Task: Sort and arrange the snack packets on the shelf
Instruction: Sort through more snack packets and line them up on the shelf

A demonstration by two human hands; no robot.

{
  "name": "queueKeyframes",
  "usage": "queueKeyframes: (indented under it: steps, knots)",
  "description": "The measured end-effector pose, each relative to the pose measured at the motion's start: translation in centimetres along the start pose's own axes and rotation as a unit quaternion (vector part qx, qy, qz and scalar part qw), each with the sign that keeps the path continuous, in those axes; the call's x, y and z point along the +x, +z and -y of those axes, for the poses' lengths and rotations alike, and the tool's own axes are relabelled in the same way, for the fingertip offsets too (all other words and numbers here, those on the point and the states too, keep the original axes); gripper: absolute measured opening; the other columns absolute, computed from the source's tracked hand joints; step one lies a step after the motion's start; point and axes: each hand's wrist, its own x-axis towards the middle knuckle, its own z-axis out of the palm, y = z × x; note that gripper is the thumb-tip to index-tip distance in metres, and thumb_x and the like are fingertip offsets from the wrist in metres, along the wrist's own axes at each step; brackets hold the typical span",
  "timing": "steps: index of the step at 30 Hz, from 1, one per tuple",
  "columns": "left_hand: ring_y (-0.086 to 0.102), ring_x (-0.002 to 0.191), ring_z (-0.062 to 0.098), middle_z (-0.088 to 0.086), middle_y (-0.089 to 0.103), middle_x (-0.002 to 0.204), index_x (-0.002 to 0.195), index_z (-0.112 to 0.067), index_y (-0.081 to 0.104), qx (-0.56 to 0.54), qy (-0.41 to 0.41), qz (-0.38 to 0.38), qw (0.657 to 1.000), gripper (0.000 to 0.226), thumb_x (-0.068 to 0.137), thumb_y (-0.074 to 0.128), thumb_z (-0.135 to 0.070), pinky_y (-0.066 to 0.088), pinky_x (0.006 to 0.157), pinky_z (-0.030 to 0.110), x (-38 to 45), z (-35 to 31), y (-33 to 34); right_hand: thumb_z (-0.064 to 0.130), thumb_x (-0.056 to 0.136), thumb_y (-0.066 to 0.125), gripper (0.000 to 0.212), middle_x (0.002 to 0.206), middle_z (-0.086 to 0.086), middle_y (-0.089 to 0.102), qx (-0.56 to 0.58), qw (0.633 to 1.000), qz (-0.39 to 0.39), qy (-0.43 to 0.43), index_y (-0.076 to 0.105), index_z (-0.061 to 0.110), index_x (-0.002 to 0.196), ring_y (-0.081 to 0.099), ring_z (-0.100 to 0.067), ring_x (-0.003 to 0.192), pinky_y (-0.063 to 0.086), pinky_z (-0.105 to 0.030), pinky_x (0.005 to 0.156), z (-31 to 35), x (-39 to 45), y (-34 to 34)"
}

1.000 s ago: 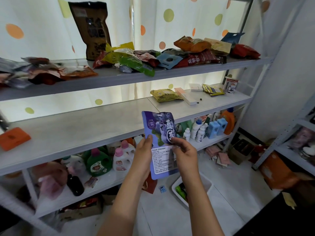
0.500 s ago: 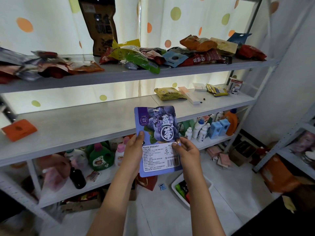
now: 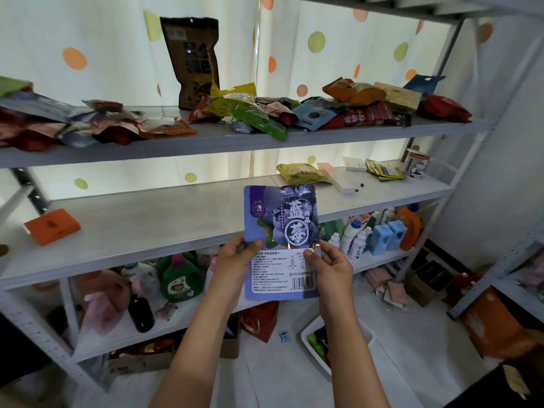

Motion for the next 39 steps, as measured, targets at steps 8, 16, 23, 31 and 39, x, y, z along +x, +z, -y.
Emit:
queueKeyframes:
  steps: [8,16,23,31,39]
  knots:
    - [0.073,0.085,0.020,0.004,0.076,0.095,0.108,-0.015,0.061,0.084,0.059,0.036,0.994,0.029,0.084,0.071,-0.001,0.060,0.077,0.034,3.0,-7.0,-2.4,-0.002,0.088,0.066,0.018,0.088,-0.005,0.072,0.050,0.997,0.041,-0.043,0.064,0.012,0.100,0.066,-0.023,0.080,0.055,-0.040,0.078,5.5,3.5,7.0]
    - [0.072,0.088,0.025,0.008,0.074,0.101,0.111,-0.016,0.060,0.138,0.131,-0.078,0.979,0.035,0.081,0.076,-0.007,0.059,0.081,0.043,6.7,-14.8,-8.0,0.002,0.090,0.064,0.014,0.101,-0.016,0.072,-0.037,0.981,0.162,-0.101,0.067,0.015,0.094,0.064,-0.019,0.081,0.052,-0.033,0.075,8.8,6.1,18.1]
    - [0.065,0.079,0.006,0.000,0.067,0.096,0.107,-0.016,0.056,0.185,0.193,-0.139,0.954,0.030,0.085,0.071,-0.003,0.052,0.062,0.018,12.5,-20.7,-13.4,0.010,0.094,0.061,0.025,0.102,-0.004,0.068,-0.116,0.952,0.238,-0.154,0.058,0.023,0.115,0.065,-0.012,0.082,0.053,-0.020,0.064,10.5,8.8,28.3]
    - [0.062,0.087,0.023,0.007,0.065,0.102,0.111,-0.005,0.060,0.291,0.183,-0.185,0.921,0.031,0.084,0.073,-0.009,0.049,0.077,0.031,22.8,-25.5,-17.0,0.020,0.093,0.062,0.035,0.119,-0.002,0.067,-0.320,0.888,0.235,-0.234,0.063,0.014,0.127,0.061,-0.019,0.098,0.051,-0.033,0.085,11.0,15.1,36.6]
    - [0.056,0.109,0.036,0.021,0.058,0.121,0.123,0.003,0.049,0.478,0.114,-0.148,0.858,0.047,0.086,0.070,-0.016,0.042,0.080,0.031,29.4,-26.9,-17.6,0.009,0.086,0.060,0.015,0.089,-0.016,0.072,-0.468,0.828,0.180,-0.251,0.071,0.000,0.090,0.065,-0.030,0.085,0.049,-0.032,0.071,11.0,19.9,39.6]
